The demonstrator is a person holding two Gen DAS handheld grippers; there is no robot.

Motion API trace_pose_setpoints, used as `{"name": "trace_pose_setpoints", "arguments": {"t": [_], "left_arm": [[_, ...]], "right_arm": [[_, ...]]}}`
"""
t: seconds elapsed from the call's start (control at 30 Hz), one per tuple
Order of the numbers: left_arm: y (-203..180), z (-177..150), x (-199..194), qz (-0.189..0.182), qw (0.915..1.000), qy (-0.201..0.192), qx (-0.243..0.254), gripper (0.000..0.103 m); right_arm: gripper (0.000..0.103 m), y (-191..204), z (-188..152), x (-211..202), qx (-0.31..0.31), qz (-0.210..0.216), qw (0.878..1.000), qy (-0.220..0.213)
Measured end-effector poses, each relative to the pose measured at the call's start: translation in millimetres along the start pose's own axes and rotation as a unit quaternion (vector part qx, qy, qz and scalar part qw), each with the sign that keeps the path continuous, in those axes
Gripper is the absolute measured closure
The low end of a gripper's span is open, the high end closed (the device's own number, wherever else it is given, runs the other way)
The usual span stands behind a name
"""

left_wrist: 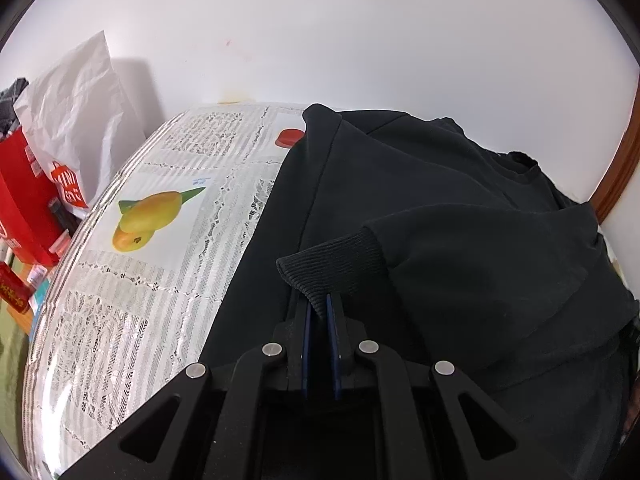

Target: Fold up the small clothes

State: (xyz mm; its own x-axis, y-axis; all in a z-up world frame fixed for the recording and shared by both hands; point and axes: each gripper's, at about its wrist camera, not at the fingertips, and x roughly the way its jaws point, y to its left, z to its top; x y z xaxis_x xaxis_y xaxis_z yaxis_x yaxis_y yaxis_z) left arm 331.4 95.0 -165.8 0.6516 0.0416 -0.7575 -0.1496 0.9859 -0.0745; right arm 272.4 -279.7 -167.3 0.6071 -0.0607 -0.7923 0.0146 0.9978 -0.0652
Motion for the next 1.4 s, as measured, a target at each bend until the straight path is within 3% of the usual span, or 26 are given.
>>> {"name": "trace_pose_setpoints", "arguments": {"t": [0.03,0.07,0.17,0.47,0.53,0.57,0.6,0.67,0.77,0.87,1.03,1.1,1.2,1.27,1.4], "left_arm": [[-2,-1,0,0.006,1.0,-0.003,0.007,0.094],[-3,0,-1,0.008,0.9999,-0.004,0.01,0.094],[-2,0,0,0.007,0.9999,-0.003,0.009,0.094],[2,2,-2,-0.002,1.0,0.006,0.007,0.092],[3,2,-5,-0.002,0.9999,0.014,0.008,0.092],[3,1,-8,-0.001,0.9998,0.019,0.008,0.091],[4,0,-11,-0.001,0.9997,0.024,0.009,0.091],[5,-4,-19,-0.001,0.9995,0.027,0.014,0.088],[10,-15,-41,-0.009,0.9995,0.025,0.018,0.08],[17,-31,-63,-0.022,0.9991,0.029,0.021,0.08],[22,-65,-97,0.001,0.9985,0.032,0.044,0.08],[23,-82,-110,-0.006,0.9981,0.034,0.052,0.08],[24,-104,-123,-0.01,0.9975,0.041,0.057,0.078],[25,-121,-129,-0.017,0.9971,0.047,0.057,0.066],[30,-151,-141,-0.031,0.9965,0.057,0.052,0.062]], "right_arm": [[0.089,-9,0,0,0.021,-0.011,1.0,-0.006],[0.103,-20,-1,0,0.044,-0.02,0.999,-0.005],[0.103,-32,0,11,0.076,-0.016,0.997,0.008],[0.103,-14,-17,-17,0.001,-0.062,0.998,0.019],[0.094,-16,-26,-29,-0.012,-0.068,0.997,0.019],[0.085,-18,-31,-33,-0.018,-0.07,0.997,0.022],[0.069,-22,-37,-37,-0.022,-0.076,0.997,0.026],[0.055,-32,-51,-43,-0.018,-0.09,0.995,0.033],[0.055,-47,-73,-59,-0.003,-0.086,0.996,0.039],[0.055,-63,-93,-81,0.015,-0.084,0.996,0.034],[0.055,-85,-121,-119,0.042,-0.083,0.996,0.018],[0.055,-93,-133,-128,0.051,-0.092,0.994,0.012],[0.055,-101,-150,-137,0.064,-0.057,0.996,0.022],[0.055,-102,-161,-145,0.065,-0.039,0.997,0.026],[0.051,-99,-179,-156,0.056,-0.013,0.998,0.02]]}}
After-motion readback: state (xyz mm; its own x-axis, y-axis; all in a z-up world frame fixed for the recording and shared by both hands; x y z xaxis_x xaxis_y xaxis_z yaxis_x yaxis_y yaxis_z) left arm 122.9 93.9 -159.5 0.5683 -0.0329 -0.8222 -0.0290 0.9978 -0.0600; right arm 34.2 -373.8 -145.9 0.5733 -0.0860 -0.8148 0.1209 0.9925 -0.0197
